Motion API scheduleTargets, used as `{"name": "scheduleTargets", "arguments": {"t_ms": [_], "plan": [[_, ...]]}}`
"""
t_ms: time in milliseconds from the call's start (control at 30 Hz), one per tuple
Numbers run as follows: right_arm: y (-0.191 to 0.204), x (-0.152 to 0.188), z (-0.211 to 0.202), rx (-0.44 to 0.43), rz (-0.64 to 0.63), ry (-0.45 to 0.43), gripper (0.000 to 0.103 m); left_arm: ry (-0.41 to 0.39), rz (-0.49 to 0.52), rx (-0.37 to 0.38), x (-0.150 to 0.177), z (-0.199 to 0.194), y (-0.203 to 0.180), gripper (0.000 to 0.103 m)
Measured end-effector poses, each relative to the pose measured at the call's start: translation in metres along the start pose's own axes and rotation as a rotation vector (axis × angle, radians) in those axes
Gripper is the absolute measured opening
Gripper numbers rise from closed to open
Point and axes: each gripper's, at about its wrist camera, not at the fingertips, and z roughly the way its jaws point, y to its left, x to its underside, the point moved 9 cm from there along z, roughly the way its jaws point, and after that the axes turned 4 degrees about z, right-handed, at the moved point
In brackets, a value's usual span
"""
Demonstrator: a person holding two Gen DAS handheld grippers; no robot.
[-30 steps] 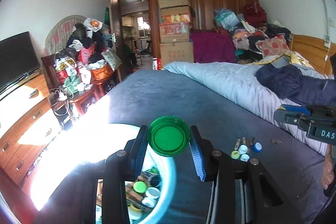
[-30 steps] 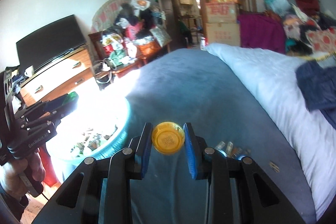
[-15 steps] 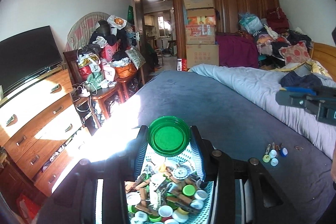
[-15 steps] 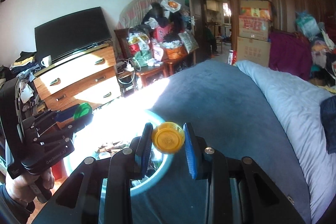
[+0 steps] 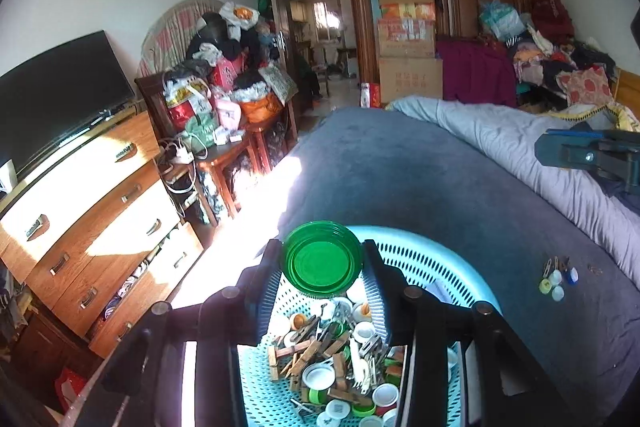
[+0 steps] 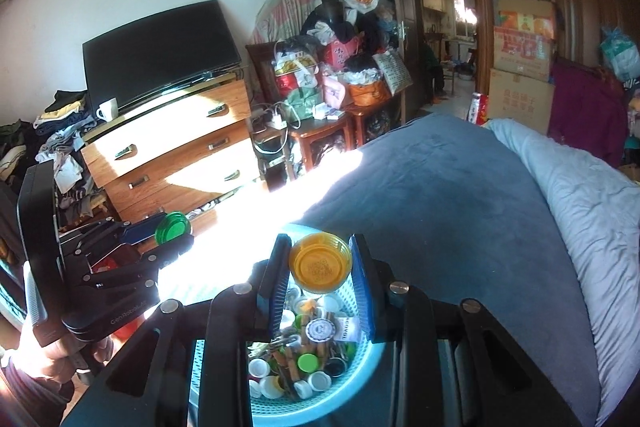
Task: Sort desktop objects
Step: 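Carry the green cap in the left gripper while the right carries the yellow-orange cap, then open both grippers to drop the green and yellow-orange caps into the basket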
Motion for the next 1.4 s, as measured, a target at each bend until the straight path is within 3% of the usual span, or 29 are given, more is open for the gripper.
{"name": "scheduleTargets", "arguments": {"t_ms": [233,400,567,600,700,900,967,1000,1067,1133,1233,1400], "plan": [[0.020,0.018,0.028,-0.107,0.024,0.130,0.029,0.166,0.055,0.096,0.023,0.033,-0.010,0.040],[0.021,0.025,0.034,-0.111,0.030,0.149,0.029,0.177,0.058,0.106,0.026,0.038,-0.010,0.040],[0.020,0.029,0.038,-0.115,0.031,0.157,0.030,0.163,0.048,0.065,0.020,0.039,-0.003,0.041],[0.022,0.030,0.040,-0.115,0.033,0.155,0.032,0.160,0.049,0.050,0.020,0.037,-0.004,0.041],[0.021,0.029,0.037,-0.133,0.054,0.137,0.058,0.159,0.051,0.034,0.020,0.034,-0.004,0.041],[0.002,0.031,0.008,-0.140,0.103,0.061,0.058,0.155,0.052,0.018,0.022,0.028,-0.007,0.048],[-0.014,0.040,-0.011,-0.128,0.124,0.016,0.067,0.146,0.050,0.029,0.020,0.025,-0.011,0.048],[-0.025,0.049,-0.022,-0.111,0.132,-0.008,0.079,0.137,0.050,0.043,0.019,0.023,-0.016,0.048],[-0.057,0.080,-0.041,-0.048,0.147,-0.034,0.088,0.114,0.067,0.087,0.016,0.016,-0.035,0.050],[-0.099,0.128,-0.054,0.047,0.172,-0.008,0.088,0.086,0.114,0.153,0.014,0.008,-0.072,0.051],[-0.174,0.218,-0.066,0.182,0.298,0.100,0.089,0.066,0.196,0.283,0.017,0.001,-0.145,0.053],[-0.278,0.352,-0.108,0.411,0.487,0.198,0.088,0.130,0.270,0.483,0.041,0.023,-0.275,0.059]]}}
